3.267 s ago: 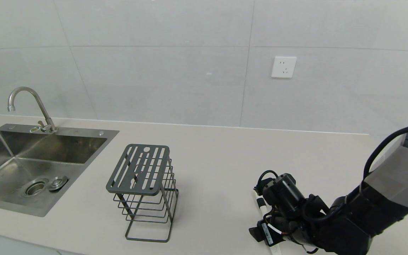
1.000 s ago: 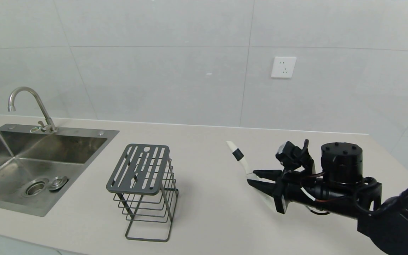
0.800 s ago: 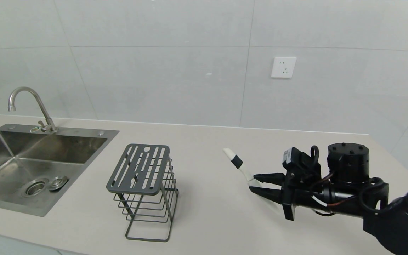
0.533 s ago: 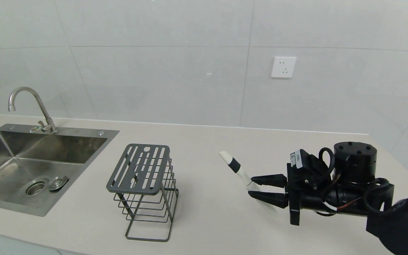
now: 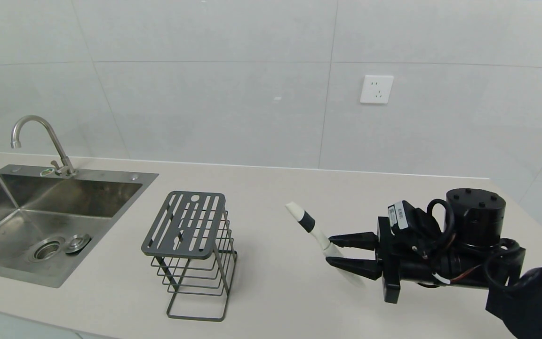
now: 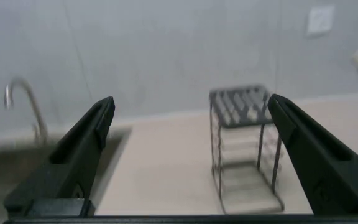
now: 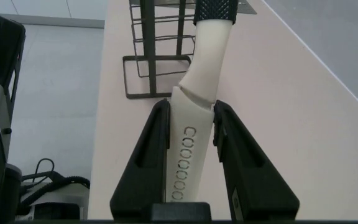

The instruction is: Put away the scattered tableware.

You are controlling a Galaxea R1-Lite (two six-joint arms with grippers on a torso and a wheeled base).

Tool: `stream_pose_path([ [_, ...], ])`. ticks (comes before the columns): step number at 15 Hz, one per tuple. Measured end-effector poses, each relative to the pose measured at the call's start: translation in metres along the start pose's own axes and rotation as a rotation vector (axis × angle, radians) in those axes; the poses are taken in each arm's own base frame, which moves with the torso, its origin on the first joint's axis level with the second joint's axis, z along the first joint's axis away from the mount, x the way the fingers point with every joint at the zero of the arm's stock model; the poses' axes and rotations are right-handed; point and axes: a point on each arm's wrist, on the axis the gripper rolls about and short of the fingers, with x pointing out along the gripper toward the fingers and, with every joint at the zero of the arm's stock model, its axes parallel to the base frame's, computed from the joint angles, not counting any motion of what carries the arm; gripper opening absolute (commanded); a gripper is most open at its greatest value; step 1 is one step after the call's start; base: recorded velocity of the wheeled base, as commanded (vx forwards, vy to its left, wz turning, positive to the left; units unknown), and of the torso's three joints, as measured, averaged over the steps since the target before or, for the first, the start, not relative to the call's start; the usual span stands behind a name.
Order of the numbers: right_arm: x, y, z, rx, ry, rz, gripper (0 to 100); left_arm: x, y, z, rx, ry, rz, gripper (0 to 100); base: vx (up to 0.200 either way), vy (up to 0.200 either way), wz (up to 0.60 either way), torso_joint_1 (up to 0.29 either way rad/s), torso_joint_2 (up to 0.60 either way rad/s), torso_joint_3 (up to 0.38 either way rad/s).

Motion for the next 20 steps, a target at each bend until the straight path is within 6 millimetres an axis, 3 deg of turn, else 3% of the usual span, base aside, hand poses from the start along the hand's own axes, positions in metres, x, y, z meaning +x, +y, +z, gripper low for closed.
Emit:
stream_pose_path([
  [4, 0.005, 0.014, 0.001, 0.003, -0.007, 0.06, 0, 0.012, 0.001, 0.019, -0.121, 0.085, -0.252, 100, 0.0, 0.0, 0.0, 0.0, 0.0, 0.0],
  [8, 0.002, 0.015, 0.006, -0.012, -0.02, 0.057, 0, 0.041, 0.006, 0.034, -0.18, 0.174, -0.403, 100, 0.0, 0.0, 0.0, 0.0, 0.0, 0.0],
  [12, 0.001, 0.015, 0.011, -0.037, -0.041, 0.052, 0, 0.082, 0.013, 0.035, -0.23, 0.281, -0.528, 100, 0.0, 0.0, 0.0, 0.0, 0.0, 0.0],
  [16, 0.002, 0.012, 0.018, -0.07, -0.074, 0.039, 0, 0.139, 0.015, 0.038, -0.219, 0.252, -0.646, 100, 0.0, 0.0, 0.0, 0.0, 0.0, 0.0],
  [20, 0.004, 0.005, 0.028, -0.115, -0.118, 0.019, 0, 0.193, -0.005, 0.025, -0.23, 0.172, -0.804, 100, 0.0, 0.0, 0.0, 0.0, 0.0, 0.0],
])
